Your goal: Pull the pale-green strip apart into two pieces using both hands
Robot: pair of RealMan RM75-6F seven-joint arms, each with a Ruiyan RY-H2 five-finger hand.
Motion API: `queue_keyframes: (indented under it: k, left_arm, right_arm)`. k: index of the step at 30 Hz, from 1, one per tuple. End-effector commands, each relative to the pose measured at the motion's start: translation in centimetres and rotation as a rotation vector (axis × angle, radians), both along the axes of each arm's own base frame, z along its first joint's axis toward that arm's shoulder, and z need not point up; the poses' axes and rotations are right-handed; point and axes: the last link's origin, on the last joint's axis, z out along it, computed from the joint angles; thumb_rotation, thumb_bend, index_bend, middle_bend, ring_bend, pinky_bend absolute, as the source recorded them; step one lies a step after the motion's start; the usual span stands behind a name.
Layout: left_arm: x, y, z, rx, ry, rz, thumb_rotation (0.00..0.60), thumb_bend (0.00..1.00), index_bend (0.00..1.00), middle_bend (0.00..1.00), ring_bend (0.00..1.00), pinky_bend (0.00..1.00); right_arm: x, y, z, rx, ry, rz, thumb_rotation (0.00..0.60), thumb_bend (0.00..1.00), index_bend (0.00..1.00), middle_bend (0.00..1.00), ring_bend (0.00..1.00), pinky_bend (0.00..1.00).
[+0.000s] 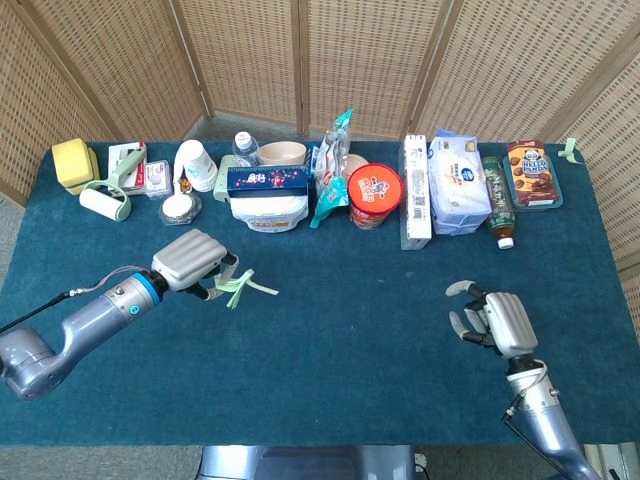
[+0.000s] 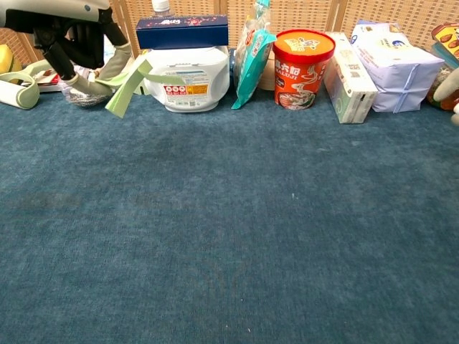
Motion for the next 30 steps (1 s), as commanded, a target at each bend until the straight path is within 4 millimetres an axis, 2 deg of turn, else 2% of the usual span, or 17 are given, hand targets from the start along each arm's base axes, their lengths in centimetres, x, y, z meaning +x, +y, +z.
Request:
queue_keyframes:
  k: [1, 14, 30]
  left_arm:
    - [0.4, 0.2, 0.0, -0.009, 0.0, -0.002, 0.6, 0.41, 0.64, 1.0, 1.0, 1.0]
    - [1.9, 0.8, -0.9, -0.032, 0.019, -0.023, 0.6, 0.41, 0.64, 1.0, 1.0, 1.0]
    - [3.5, 1.4, -2.4, -0.039, 0.017, -0.039, 0.6, 0.41, 0.64, 1.0, 1.0, 1.0]
  right_arm:
    - [0.5, -0.4, -0.3, -0.01, 0.005, 0.008, 0.6, 0.31, 0.38, 1.0, 1.0, 0.92]
    - [3.2, -1.0, -1.8, -0.067, -0.036, 0.031, 0.6, 0.3, 0.37, 1.0, 0.99, 0.94]
    - [6.4, -1.6, -3.0, -0.044, -0.125, 0.081, 0.6, 0.3, 0.4, 1.0, 0.99, 0.94]
